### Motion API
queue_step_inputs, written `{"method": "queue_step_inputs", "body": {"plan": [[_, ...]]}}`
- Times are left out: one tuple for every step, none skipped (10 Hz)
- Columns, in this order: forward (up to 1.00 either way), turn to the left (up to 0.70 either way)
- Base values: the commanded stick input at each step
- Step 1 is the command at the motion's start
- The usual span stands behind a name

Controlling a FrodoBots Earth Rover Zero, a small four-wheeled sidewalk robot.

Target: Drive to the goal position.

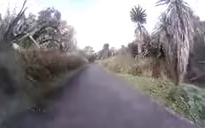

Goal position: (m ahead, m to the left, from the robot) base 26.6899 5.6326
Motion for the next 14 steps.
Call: {"method": "queue_step_inputs", "body": {"plan": [[0.85, 0.0], [0.85, 0.0], [0.85, 0.0], [0.85, 0.0], [0.85, 0.0], [0.85, 0.0], [0.85, 0.0], [0.85, 0.0], [0.85, 0.0], [0.85, 0.0], [0.85, 0.0], [0.85, 0.0], [0.85, 0.0], [0.85, 0.0]]}}
